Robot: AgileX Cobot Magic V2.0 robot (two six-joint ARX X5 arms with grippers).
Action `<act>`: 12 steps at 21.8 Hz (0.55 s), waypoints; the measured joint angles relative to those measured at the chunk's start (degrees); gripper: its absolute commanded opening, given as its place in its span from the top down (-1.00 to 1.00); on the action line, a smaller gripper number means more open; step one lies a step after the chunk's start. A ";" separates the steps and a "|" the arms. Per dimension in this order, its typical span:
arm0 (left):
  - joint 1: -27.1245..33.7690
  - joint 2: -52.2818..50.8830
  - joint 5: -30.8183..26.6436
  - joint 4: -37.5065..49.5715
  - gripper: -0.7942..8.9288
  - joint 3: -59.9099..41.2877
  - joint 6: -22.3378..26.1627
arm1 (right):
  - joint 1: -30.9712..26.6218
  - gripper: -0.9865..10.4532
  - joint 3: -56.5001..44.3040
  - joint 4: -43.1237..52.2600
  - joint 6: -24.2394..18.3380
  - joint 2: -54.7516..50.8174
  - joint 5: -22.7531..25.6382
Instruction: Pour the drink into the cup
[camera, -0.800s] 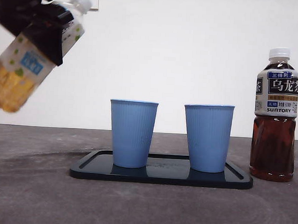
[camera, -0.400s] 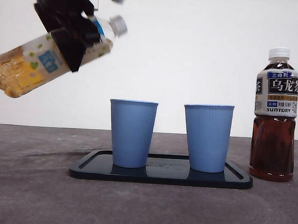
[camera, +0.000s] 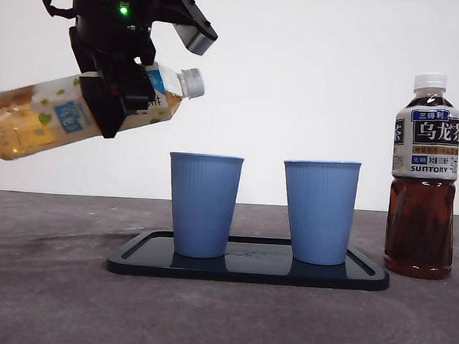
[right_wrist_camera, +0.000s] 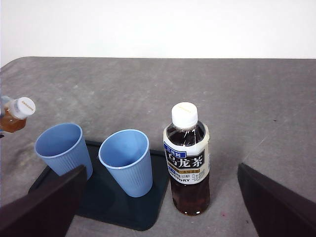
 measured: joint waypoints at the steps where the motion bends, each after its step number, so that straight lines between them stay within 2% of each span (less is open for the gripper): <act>1: -0.11 0.11 -0.66 -0.35 0.53 0.00 0.20 | 0.00 -0.03 0.00 0.00 0.00 0.00 0.00; 8: -0.74 2.40 -3.08 -3.58 0.54 0.11 0.85 | 0.00 -0.03 0.00 -0.42 0.00 0.00 -0.44; 12: -1.31 3.63 -7.26 -3.34 0.56 0.11 2.16 | 0.00 -0.03 0.00 -0.83 0.00 0.00 -1.81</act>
